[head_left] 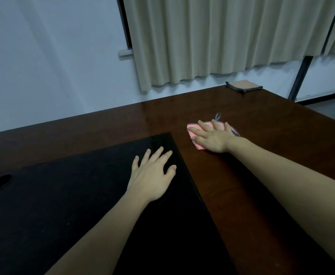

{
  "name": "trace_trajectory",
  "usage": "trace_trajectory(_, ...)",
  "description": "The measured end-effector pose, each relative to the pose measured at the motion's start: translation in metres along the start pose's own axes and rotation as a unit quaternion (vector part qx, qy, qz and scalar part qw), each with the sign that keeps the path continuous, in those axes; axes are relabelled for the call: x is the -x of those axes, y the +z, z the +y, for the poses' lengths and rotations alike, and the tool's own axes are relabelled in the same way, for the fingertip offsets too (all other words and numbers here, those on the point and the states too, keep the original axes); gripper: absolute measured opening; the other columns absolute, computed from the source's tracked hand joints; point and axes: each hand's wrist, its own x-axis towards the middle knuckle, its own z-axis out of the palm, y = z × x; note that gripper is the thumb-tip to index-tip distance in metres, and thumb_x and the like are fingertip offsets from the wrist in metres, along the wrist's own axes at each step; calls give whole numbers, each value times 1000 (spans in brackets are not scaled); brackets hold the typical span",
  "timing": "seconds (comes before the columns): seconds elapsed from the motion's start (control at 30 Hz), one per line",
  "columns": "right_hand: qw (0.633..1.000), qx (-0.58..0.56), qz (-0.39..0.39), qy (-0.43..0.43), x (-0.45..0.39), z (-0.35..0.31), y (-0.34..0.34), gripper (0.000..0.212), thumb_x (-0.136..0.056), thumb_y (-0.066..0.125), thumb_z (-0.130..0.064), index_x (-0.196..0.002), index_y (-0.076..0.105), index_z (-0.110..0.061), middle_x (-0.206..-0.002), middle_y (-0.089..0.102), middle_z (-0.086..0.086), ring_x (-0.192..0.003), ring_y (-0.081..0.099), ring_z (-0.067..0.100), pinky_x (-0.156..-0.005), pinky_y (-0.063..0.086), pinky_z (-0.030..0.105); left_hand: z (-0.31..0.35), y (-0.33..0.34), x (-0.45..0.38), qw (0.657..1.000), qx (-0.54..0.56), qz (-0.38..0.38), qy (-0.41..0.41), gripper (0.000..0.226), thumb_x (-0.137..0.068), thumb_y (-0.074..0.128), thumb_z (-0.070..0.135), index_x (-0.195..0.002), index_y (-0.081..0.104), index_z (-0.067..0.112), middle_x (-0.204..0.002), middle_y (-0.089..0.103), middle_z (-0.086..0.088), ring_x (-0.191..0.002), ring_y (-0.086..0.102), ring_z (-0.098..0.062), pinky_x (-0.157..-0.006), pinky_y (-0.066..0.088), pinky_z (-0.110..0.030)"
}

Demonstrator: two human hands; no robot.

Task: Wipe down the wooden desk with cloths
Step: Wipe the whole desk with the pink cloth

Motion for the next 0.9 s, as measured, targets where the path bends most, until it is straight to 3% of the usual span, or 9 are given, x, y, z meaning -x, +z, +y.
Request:
trace_trajectory(0.13,997,29,-13,-69,72,-13,13,56,-100,5,-67,-152,-14,-59,-167,-21,-10,-154,-17,35,-119,-11,65,1,1,1,1000,-3,-2,-2,56,-106,26,55,-160,19,41,-170,6,13,-157,-2,-19,-125,-4,-49)
trace_trajectory(0.27,988,39,-13,-152,168,-27,35,64,-84,-11,-75,-147,-21,-63,-162,-30,-14,-149,-30,29,-120,-16,61,1,1,0,1000,-9,1,-3,57,-106,26,55,-160,19,41,-170,6,12,-157,-1,-20,-125,-3,-50)
trace_trajectory(0.37,987,26,-11,-159,195,-25,44,55,-92,-1,-73,-143,-21,-68,-160,-32,-20,-147,-34,25,-119,-20,57,0,1,-1,1000,-10,4,-4,57,-106,26,55,-160,20,40,-170,7,12,-157,0,-21,-125,-2,-50)
trace_trajectory(0.57,991,34,-3,-128,149,-16,33,57,-87,-2,-75,-142,-18,-69,-163,-24,-18,-152,-22,26,-121,-13,60,-3,1,-2,1000,-7,7,-1,57,-106,26,55,-160,21,40,-170,7,12,-157,0,-20,-125,-2,-50)
trace_trajectory(0.67,997,31,10,-70,101,-3,23,55,-98,6,-68,-151,-10,-62,-167,-16,-13,-155,-13,33,-121,-9,63,-4,2,-2,1000,-5,10,0,56,-105,26,55,-160,21,41,-169,8,13,-157,0,-20,-125,-3,-49)
trace_trajectory(0.9,1000,13,-2,-5,60,-1,11,54,-103,12,-64,-153,-7,-59,-169,-14,-11,-155,-12,36,-118,-7,69,-1,1,-1,1000,0,13,0,56,-105,28,55,-159,23,40,-169,9,13,-157,1,-20,-125,-2,-50)
